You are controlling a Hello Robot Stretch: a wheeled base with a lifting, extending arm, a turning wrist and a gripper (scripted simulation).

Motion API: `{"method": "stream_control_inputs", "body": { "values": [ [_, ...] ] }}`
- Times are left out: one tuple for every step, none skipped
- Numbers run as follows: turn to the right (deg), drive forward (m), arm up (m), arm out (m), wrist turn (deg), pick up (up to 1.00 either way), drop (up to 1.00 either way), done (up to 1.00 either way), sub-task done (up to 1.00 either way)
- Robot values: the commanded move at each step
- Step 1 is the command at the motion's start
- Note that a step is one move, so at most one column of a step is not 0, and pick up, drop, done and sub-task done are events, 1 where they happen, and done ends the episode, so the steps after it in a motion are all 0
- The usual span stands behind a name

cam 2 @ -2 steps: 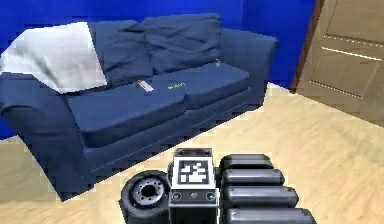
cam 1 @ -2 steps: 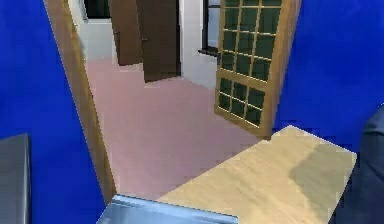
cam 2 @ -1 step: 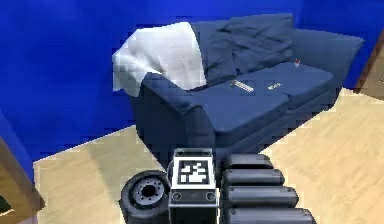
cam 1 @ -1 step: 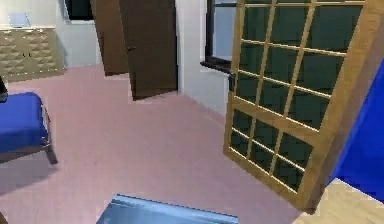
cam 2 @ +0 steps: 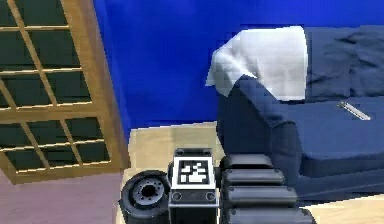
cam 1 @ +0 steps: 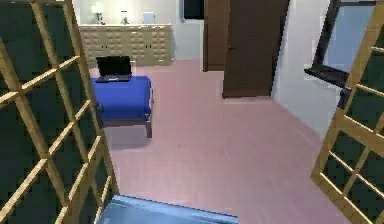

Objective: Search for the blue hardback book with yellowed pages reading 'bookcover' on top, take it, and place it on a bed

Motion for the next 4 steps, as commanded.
{"method": "stream_control_inputs", "body": {
  "values": [
    [0.0,0.05,0.0,0.0,0.0,0.0,0.0,0.0,0.0],
    [45.0,0.0,0.0,0.0,0.0,0.0,0.0,0.0,0.0],
    [42.0,0.0,0.0,0.0,0.0,0.0,0.0,0.0,0.0],
    [0.0,0.3,0.0,0.0,0.0,0.0,0.0,0.0,0.0]
  ]
}}
